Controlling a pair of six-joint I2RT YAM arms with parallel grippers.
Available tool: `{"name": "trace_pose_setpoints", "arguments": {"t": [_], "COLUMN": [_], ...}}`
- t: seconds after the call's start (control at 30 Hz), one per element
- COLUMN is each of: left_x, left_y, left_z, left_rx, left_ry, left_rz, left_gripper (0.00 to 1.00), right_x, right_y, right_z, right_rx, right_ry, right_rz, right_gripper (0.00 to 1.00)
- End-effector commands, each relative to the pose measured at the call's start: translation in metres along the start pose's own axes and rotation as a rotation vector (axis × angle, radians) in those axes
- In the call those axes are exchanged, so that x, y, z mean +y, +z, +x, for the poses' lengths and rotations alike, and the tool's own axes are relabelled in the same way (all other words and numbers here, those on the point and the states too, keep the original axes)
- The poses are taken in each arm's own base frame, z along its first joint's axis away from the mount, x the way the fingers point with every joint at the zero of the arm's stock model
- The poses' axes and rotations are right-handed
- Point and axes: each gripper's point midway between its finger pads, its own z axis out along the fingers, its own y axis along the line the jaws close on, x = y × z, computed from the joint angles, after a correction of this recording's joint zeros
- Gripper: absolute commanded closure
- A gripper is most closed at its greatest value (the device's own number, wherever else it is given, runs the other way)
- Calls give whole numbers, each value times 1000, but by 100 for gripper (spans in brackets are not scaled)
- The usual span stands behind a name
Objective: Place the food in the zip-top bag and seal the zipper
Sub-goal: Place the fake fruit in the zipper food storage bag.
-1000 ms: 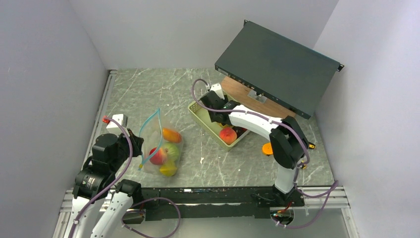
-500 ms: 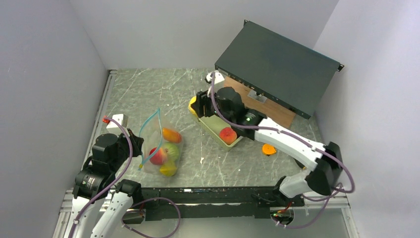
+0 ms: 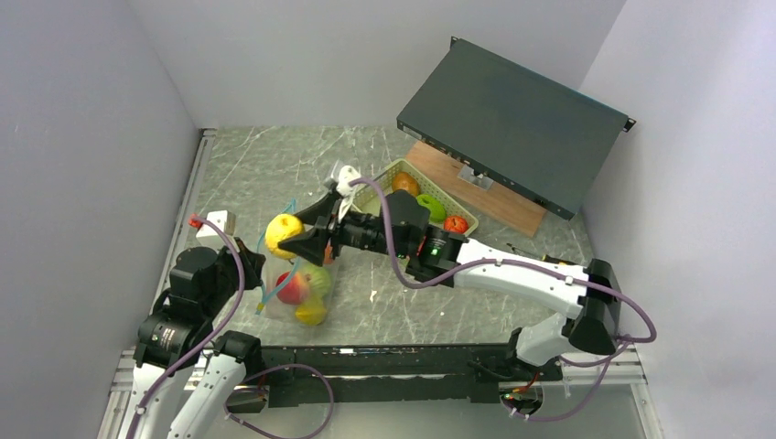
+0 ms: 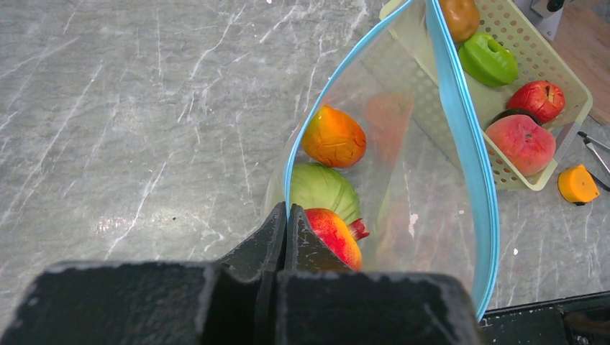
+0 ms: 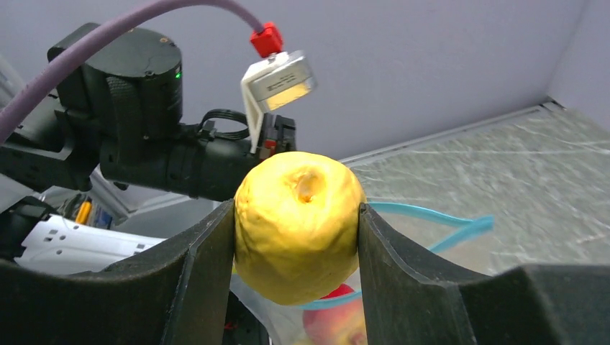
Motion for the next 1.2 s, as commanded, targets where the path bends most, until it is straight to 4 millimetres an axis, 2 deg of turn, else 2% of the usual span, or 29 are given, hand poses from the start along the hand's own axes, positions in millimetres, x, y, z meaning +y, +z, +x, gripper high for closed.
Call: {"name": "trace_pose_setpoints", "arguments": {"t": [0.0, 0.2, 0.3, 0.47, 0.53, 0.57, 0.7, 0.8, 0.9, 1.07, 1.17], "left_x": [-3, -3, -3, -3, -3, -4, -4, -3, -3, -2, -3], "left_y": [-2, -2, -2, -2, -2, -2, -1, 0, 0, -1, 0], "left_z": [-9, -10, -9, -9, -10, -10, -9, -8, -9, -9, -9], "left_rx": [-48, -51, -49, -50, -50, -49, -41, -36, -39, -41, -39], "left_ry": [-19, -18, -18, -18, -19, -16, -14, -13, -14, -15, -16], "left_rz": [9, 14, 14, 12, 12, 15, 13, 11, 10, 6, 7], "left_gripper": [100, 100, 100, 100, 100, 100, 100, 100, 100, 100, 100], "right_x": [25, 8, -9, -29, -35, -37, -45, -51, -56, -60, -61], "right_y": [18, 36, 43, 40, 38, 37, 35, 34, 34, 35, 32], "right_z": [-32, 3, 19, 41, 48, 51, 61, 66, 68, 69, 66], "right_rx": [-125, -81, -36, 56, 93, 109, 152, 176, 196, 235, 237], "right_ry": [-103, -201, -259, -342, -375, -392, -421, -421, -414, -427, -434], "right_rz": [-104, -48, 17, 123, 155, 167, 221, 272, 303, 346, 360], "right_gripper": [100, 100, 100, 100, 97, 94, 56, 36, 26, 18, 17]}}
